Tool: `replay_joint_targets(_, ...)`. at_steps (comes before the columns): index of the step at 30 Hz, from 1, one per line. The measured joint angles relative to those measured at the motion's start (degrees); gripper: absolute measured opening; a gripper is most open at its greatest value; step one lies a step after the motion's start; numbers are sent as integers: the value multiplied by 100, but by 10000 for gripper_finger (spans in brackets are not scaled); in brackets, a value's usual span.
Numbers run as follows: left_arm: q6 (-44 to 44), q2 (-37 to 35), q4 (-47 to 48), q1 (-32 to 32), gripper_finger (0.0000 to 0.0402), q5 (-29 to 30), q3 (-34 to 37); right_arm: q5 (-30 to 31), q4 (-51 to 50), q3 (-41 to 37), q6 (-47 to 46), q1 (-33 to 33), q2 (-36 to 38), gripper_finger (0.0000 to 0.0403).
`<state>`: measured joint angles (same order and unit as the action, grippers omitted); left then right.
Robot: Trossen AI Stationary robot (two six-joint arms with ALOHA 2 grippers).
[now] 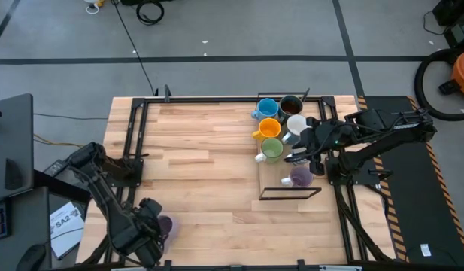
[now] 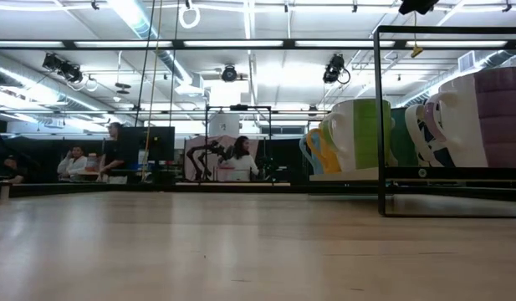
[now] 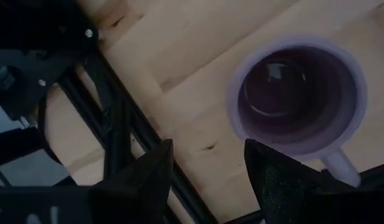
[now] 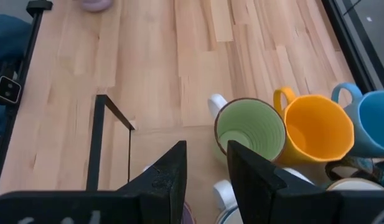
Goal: Place coffee mugs
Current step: Put the purple mug on the shelf
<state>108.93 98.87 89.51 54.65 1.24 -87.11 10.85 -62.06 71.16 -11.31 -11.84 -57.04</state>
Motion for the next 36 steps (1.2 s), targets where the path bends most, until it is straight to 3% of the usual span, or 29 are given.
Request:
replay_joint_targets(19,469,50,-339,-2,205,505,153,0,76,0,146,2,0,120)
replay_joint_targets(29,464,50,-1507,-4,205,306,1266,0,74,0,144,2,-2,120)
replay_joint_targets(36,160,50,-1902,-98,203,254,1446,0,74,0,144,0,-2,120)
